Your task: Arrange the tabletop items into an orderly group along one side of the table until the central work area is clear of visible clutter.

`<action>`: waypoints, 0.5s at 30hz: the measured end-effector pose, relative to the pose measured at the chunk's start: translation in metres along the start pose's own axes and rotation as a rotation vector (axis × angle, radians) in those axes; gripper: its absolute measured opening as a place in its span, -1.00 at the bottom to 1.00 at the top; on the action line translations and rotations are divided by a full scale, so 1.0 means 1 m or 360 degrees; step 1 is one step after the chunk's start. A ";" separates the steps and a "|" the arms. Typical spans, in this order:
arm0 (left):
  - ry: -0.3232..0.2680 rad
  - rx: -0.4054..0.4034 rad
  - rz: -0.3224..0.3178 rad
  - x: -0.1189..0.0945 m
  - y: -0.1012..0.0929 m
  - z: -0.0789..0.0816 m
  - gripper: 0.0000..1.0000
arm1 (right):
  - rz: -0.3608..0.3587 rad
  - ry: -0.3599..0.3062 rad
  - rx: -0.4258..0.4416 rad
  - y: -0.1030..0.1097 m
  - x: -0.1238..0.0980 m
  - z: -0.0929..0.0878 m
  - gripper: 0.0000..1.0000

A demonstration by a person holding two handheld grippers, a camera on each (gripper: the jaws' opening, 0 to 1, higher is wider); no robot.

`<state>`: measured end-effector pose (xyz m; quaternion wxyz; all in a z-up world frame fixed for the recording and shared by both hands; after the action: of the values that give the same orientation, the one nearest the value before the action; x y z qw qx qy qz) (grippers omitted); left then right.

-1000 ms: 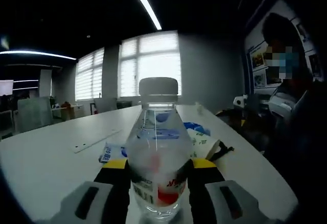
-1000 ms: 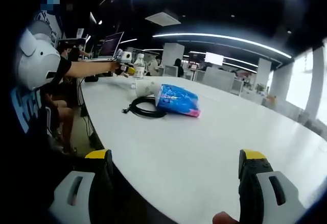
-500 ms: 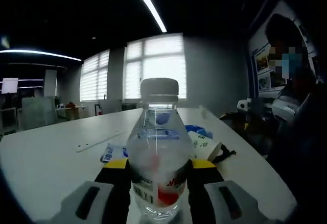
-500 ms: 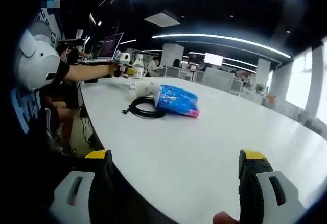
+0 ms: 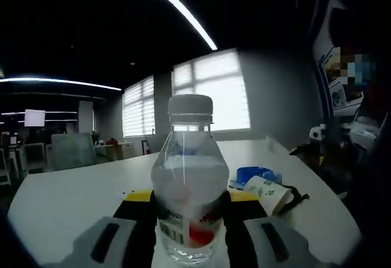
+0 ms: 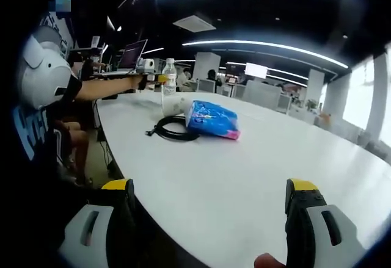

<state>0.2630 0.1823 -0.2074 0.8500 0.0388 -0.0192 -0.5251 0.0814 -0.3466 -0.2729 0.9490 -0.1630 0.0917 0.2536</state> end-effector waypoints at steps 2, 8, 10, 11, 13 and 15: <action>-0.0001 0.0013 0.0031 0.000 0.002 0.004 -0.19 | 0.0005 -0.0002 0.0000 0.000 0.001 0.000 1.00; 0.0007 -0.0005 0.0059 0.000 0.004 0.006 -0.19 | 0.0016 -0.0003 -0.0004 0.002 0.003 0.000 1.00; -0.0026 -0.0056 0.0105 -0.002 0.009 0.006 -0.19 | 0.0024 -0.0010 0.0004 0.003 0.003 0.000 1.00; -0.0026 -0.0085 0.0127 -0.003 0.010 0.005 -0.19 | 0.0024 0.0000 -0.0004 0.004 0.003 -0.001 1.00; -0.0002 -0.0099 0.0151 -0.003 0.012 0.002 -0.19 | 0.0023 0.0002 -0.0001 0.003 0.002 -0.002 1.00; 0.0026 -0.0116 0.0194 -0.004 0.014 -0.002 -0.19 | 0.0021 0.0001 0.0005 0.003 0.001 -0.002 1.00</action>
<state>0.2740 0.1923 -0.2083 0.8814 0.0110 0.0046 -0.4723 0.0808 -0.3447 -0.2760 0.9476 -0.1609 0.0933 0.2597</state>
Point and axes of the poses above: the point that each gripper's makers call its tool centre point, and the gripper's own axes: x roughly forward along the fingers, y roughly to its left, z roughly out of its top, the point moved 7 cm from there along -x, roughly backward along the fingers, and after that the axes turned 15 degrees about -z, right-handed, at the moved point
